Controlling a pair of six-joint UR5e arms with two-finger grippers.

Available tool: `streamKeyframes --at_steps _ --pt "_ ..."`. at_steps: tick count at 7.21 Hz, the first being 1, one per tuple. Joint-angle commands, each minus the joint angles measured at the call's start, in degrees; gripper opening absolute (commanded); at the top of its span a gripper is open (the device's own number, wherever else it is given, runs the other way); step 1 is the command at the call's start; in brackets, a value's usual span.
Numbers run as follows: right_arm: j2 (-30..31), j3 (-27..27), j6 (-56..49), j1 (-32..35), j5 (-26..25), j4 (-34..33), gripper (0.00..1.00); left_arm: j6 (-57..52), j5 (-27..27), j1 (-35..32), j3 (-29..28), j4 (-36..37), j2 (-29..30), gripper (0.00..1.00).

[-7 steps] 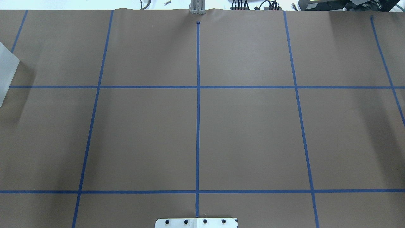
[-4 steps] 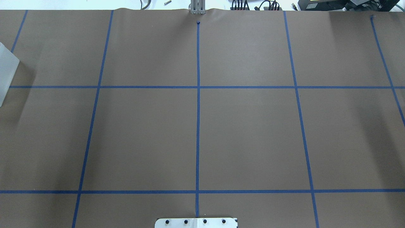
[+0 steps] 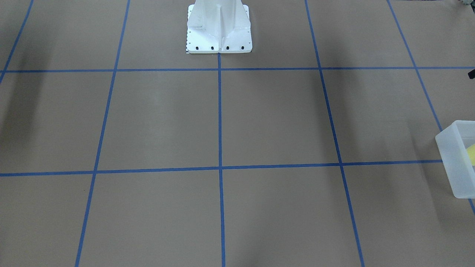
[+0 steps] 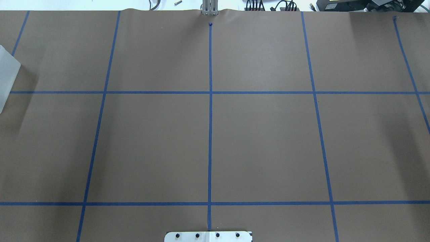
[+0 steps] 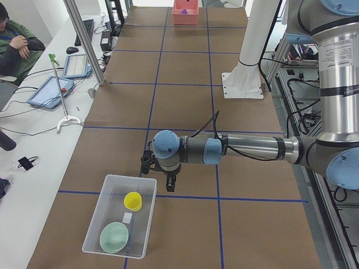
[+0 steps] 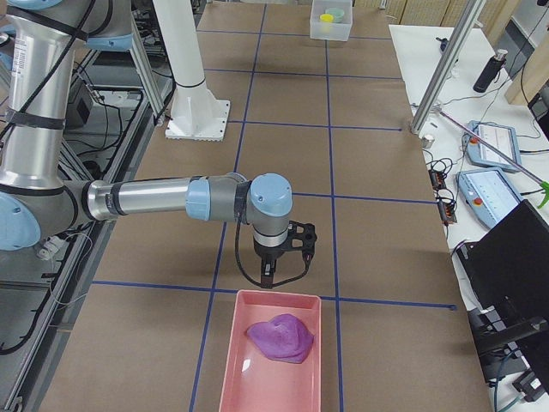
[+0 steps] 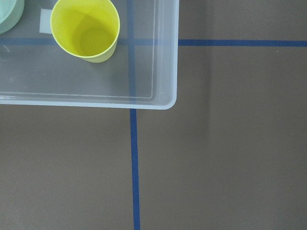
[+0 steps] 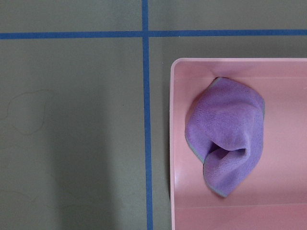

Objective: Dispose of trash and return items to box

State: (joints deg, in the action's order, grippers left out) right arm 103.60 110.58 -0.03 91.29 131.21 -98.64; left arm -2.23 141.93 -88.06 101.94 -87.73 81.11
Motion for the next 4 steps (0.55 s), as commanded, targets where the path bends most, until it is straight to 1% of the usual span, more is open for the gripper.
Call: streamKeyframes --at_steps 1,2,3,4 --pt "-0.15 0.07 -0.15 -0.06 -0.52 0.12 1.00 -5.48 -1.13 -0.01 -0.33 0.54 0.01 0.99" --pt "-0.24 0.07 -0.06 -0.06 -0.43 0.12 1.00 -5.67 -4.35 -0.36 -0.16 0.63 0.10 0.99" --pt "-0.33 0.16 -0.06 -0.14 -0.17 0.20 1.00 -5.68 -5.86 -0.62 -0.42 0.63 0.01 0.99" --pt "-0.42 0.16 -0.06 -0.67 0.01 0.29 1.00 -5.68 -5.88 -0.63 -0.42 0.72 -0.25 0.99"
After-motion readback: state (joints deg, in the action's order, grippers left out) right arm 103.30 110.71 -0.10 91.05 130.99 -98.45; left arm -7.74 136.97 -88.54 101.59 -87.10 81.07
